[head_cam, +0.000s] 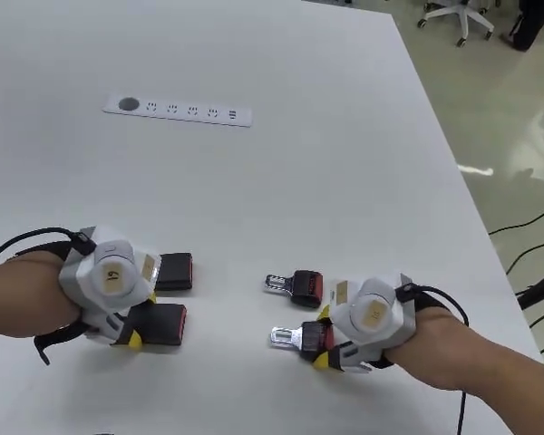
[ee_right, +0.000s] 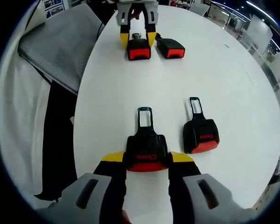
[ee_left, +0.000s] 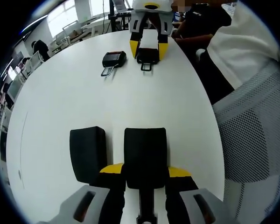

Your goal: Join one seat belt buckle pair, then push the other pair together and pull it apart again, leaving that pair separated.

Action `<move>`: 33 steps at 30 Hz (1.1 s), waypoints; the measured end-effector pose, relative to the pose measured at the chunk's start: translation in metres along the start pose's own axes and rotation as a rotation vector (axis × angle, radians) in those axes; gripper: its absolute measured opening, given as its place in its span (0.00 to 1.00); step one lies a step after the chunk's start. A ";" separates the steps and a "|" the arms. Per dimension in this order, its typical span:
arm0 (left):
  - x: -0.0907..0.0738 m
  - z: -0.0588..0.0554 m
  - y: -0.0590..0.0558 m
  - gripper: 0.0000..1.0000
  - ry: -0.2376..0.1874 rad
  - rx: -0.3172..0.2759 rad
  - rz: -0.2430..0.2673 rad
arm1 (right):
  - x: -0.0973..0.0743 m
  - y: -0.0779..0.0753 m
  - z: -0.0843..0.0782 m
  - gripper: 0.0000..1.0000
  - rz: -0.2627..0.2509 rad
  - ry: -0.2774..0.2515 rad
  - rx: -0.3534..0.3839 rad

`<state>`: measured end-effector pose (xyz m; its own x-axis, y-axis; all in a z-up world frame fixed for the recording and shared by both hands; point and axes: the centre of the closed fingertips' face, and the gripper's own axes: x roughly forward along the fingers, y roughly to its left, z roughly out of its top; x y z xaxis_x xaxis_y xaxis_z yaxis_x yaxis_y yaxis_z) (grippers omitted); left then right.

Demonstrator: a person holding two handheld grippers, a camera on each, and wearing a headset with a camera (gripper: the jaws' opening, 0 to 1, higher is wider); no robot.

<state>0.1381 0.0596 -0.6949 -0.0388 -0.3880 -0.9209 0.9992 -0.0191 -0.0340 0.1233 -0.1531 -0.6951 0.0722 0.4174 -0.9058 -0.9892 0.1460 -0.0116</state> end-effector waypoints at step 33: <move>-0.001 0.004 -0.002 0.33 -0.014 -0.021 0.002 | 0.046 0.006 0.103 0.33 0.017 -0.123 -0.020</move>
<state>0.1364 0.0569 -0.6922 -0.0368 -0.4006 -0.9155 0.9992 0.0007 -0.0405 0.1336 -0.0406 -0.6935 0.0696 0.5263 -0.8475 -0.9926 0.1210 -0.0064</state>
